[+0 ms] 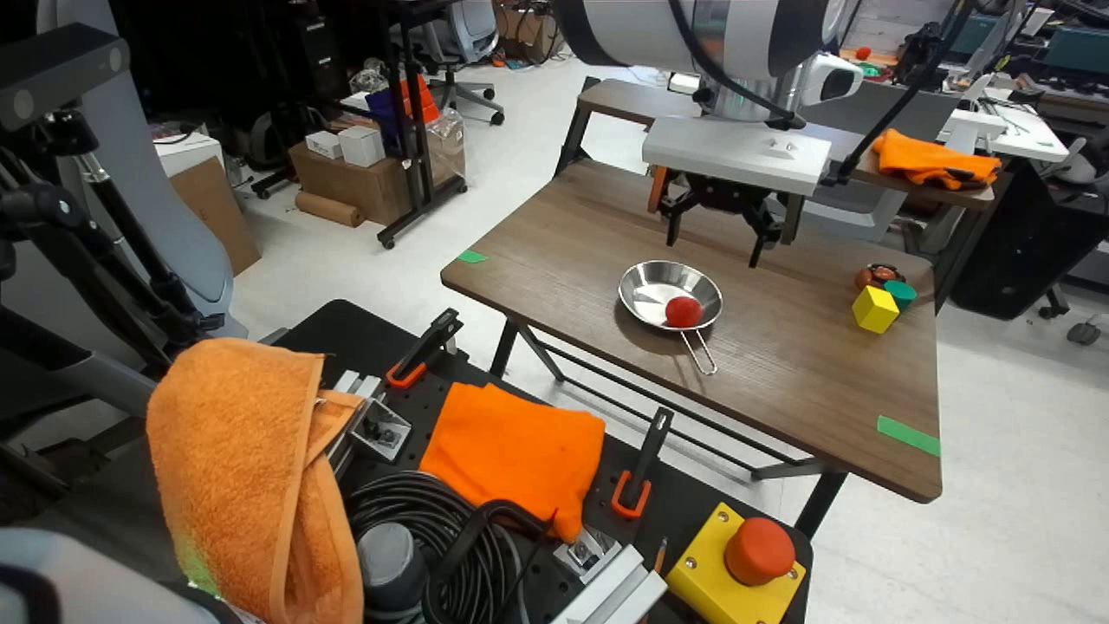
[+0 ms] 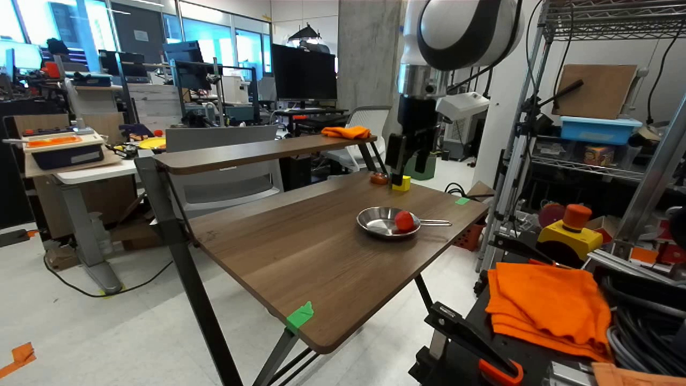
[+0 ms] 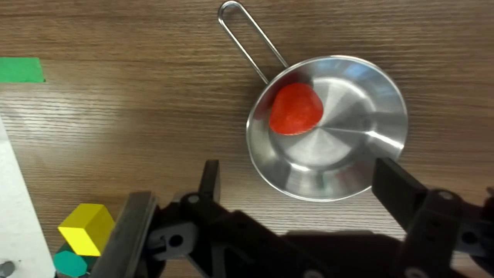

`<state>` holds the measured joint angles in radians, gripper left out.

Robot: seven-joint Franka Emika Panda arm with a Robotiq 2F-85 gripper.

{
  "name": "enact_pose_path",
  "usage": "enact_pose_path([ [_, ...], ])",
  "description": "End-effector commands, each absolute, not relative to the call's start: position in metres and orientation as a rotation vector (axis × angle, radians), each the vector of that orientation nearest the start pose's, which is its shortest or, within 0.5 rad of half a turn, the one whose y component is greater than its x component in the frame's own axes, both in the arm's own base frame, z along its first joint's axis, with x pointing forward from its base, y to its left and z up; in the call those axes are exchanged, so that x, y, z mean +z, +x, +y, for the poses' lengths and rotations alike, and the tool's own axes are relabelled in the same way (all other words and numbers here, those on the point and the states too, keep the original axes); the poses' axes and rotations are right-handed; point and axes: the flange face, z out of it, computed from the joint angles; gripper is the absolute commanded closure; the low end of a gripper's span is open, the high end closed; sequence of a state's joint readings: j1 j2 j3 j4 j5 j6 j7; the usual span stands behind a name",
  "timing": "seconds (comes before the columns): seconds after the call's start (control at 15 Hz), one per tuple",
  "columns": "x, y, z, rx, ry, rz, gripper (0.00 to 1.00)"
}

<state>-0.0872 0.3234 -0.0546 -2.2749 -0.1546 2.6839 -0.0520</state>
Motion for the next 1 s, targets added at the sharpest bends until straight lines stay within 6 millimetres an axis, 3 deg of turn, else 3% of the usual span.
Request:
enact_pose_path([
  [0.0, 0.224, 0.539, -0.065, -0.098, -3.173, -0.234, 0.00],
  [0.33, 0.215, 0.535, -0.069, -0.028, -3.148, -0.320, 0.00],
  [0.93, 0.186, 0.529, -0.094, 0.129, -3.171, -0.309, 0.00],
])
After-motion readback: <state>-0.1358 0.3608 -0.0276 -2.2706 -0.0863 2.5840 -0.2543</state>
